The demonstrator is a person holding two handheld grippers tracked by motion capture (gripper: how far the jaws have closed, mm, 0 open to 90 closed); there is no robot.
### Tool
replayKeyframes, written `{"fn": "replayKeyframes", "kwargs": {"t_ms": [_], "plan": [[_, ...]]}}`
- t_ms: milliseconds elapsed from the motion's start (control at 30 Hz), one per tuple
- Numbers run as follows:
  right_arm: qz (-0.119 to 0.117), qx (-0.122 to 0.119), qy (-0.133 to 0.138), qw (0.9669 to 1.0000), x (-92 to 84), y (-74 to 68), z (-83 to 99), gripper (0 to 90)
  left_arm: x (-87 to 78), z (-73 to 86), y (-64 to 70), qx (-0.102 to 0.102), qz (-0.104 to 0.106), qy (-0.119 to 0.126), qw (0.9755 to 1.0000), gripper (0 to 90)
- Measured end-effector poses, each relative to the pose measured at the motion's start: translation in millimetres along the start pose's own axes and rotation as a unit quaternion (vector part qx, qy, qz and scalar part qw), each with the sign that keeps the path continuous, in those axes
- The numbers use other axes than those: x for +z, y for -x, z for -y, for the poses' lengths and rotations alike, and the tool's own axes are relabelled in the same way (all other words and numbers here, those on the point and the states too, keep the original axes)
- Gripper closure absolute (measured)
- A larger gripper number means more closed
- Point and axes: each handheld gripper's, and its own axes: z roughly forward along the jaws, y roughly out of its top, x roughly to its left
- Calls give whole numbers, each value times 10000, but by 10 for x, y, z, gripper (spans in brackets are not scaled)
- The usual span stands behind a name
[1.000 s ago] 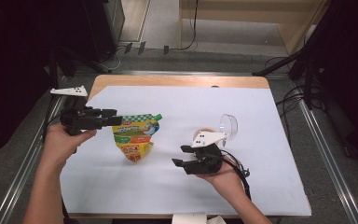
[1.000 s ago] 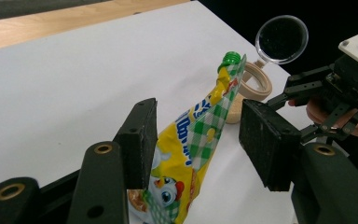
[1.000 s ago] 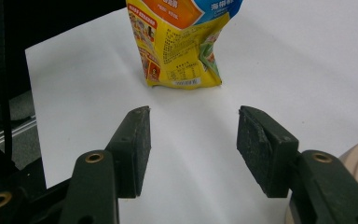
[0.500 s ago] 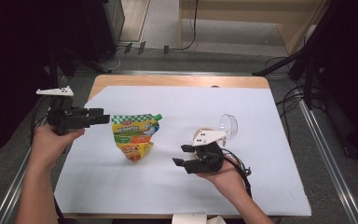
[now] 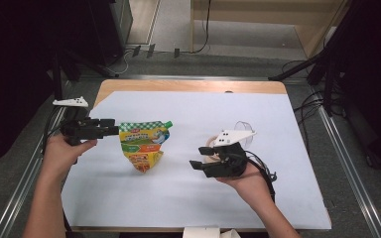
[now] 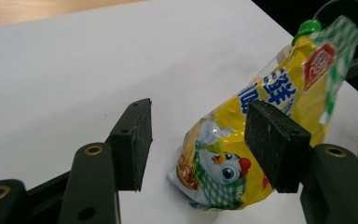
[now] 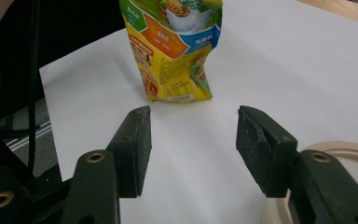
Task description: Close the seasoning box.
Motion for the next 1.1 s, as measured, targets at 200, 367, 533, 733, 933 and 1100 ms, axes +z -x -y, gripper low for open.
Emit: {"fn": "replayKeyframes", "kwargs": {"t_ms": [200, 367, 533, 733, 933, 1100], "plan": [[129, -41, 56, 9999, -185, 66, -63, 471, 120, 40, -29, -31, 82, -89, 9999, 402], [270, 50, 184, 9995, -352, 162, -90, 475, 178, 44, -17, 2, 115, -168, 9998, 398], [379, 137, 323, 9987, -520, 245, -120, 502, 180, 40, -8, 7, 125, -143, 9998, 398], [553, 180, 416, 9974, -722, 330, -133, 531, 179, 42, -8, 16, 108, -153, 9998, 398], [734, 295, 450, 9959, -901, 433, -120, 573, 176, 43, -10, 8, 120, -158, 9998, 395], [901, 387, 536, 9937, -1033, 525, -89, 606, 183, 44, -9, 20, 108, -187, 9998, 394]]}}
